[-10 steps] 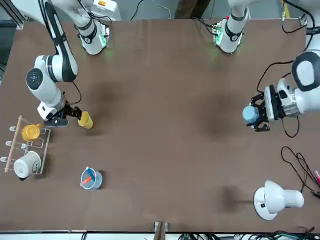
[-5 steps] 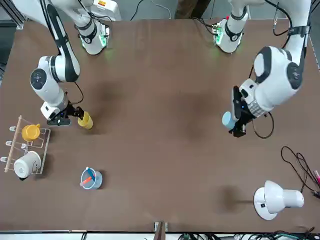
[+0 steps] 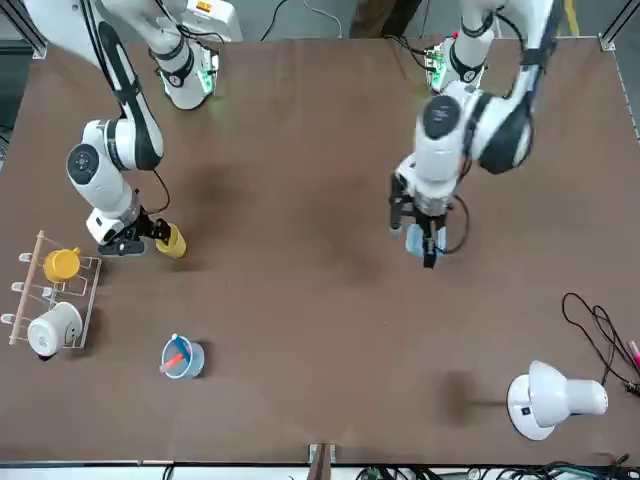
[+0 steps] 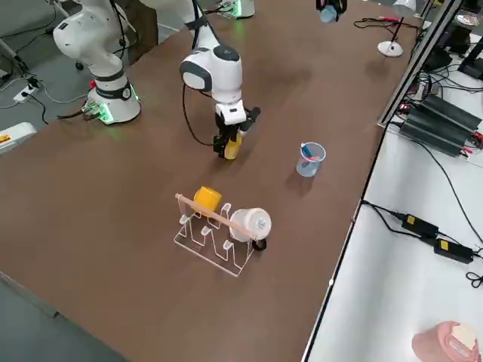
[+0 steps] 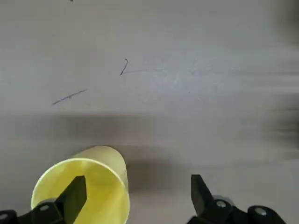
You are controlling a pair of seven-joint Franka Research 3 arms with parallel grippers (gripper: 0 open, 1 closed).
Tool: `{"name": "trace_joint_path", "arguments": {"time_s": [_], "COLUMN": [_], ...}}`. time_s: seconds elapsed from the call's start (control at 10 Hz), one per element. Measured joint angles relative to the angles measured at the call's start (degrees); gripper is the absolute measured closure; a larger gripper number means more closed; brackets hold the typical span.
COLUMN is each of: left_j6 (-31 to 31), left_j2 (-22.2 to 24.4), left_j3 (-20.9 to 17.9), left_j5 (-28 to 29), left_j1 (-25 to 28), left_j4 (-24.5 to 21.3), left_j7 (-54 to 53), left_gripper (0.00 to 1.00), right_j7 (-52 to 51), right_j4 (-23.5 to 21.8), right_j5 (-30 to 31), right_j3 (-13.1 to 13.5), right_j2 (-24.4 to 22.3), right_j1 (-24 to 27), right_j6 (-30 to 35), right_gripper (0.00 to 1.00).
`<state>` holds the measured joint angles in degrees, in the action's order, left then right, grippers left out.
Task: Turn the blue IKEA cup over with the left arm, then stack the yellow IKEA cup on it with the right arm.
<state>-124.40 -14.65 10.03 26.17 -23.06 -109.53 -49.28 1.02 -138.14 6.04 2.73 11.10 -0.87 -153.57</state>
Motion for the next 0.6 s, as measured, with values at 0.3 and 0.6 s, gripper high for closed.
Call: {"name": "trace_joint_path", "arguments": {"time_s": [0.3,0.6], "left_j6": [12.41,20.04], "left_j2": [-9.56,-19.7], "left_j3": [0.07,-3.2], "left_j5": [13.84,21.41], "left_j1": [-10.3,-22.87], "left_j4": [9.39,16.21], "left_j7": [9.4,11.85], "left_gripper": [0.34,0.34], "right_j7": [0.0,0.0], "right_j4": [-0.06,-0.06], "right_j5": [0.0,0.0], "right_j3": [0.07,0.09], "right_j2": [1.92,2.05], "right_j1": [0.15,0.17], "right_j6": [-2.08,-2.11], "right_gripper": [0.06,0.26]}}
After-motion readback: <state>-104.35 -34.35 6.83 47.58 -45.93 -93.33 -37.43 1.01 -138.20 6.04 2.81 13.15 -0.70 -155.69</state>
